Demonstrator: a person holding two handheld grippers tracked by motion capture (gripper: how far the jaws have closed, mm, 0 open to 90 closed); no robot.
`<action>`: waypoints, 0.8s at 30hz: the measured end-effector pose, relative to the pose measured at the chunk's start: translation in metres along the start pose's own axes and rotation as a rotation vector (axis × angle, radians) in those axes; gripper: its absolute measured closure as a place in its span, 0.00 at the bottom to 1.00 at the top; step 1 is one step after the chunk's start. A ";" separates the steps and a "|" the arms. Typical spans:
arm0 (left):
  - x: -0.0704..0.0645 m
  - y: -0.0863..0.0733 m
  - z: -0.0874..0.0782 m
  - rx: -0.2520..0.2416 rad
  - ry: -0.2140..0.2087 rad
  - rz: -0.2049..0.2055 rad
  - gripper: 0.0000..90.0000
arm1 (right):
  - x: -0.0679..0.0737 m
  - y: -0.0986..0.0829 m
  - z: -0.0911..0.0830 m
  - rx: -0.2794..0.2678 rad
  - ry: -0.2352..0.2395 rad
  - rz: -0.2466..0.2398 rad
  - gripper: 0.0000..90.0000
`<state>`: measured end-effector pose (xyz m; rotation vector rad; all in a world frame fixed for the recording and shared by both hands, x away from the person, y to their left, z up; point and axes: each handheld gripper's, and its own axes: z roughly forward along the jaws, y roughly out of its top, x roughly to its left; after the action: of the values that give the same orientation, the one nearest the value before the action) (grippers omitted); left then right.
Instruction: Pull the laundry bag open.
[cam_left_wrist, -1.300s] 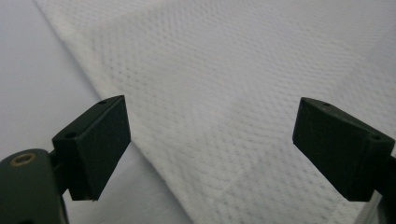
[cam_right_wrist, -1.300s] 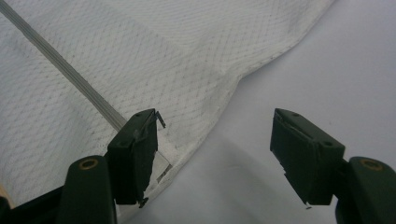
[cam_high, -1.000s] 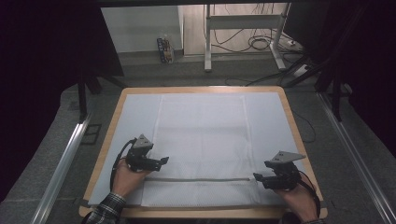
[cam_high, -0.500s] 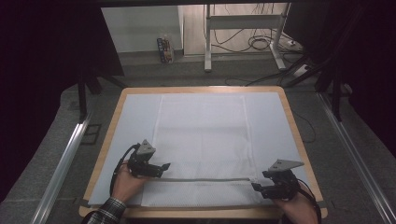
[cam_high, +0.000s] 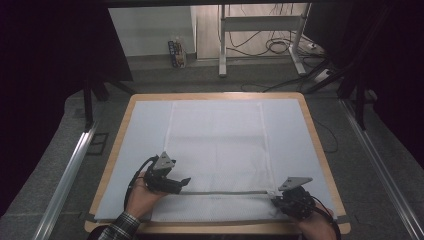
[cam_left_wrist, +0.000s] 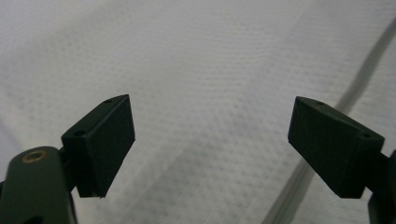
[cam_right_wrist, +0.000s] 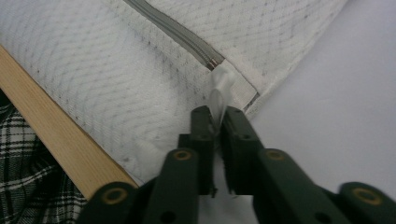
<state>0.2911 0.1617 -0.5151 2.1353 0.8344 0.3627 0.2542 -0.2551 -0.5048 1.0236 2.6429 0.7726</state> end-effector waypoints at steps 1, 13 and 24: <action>-0.004 0.002 0.000 -0.008 -0.015 0.010 0.18 | 0.000 0.001 -0.001 -0.003 0.006 0.004 0.97; -0.077 0.028 0.030 -0.034 -0.284 0.160 0.29 | -0.007 0.014 -0.021 -0.155 0.094 0.093 0.97; -0.115 0.030 0.055 0.022 -0.378 0.273 0.34 | -0.011 0.034 -0.030 -0.247 0.104 0.120 0.97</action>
<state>0.2474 0.0387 -0.5250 2.2455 0.3340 0.0794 0.2708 -0.2535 -0.4615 1.1071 2.5030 1.1747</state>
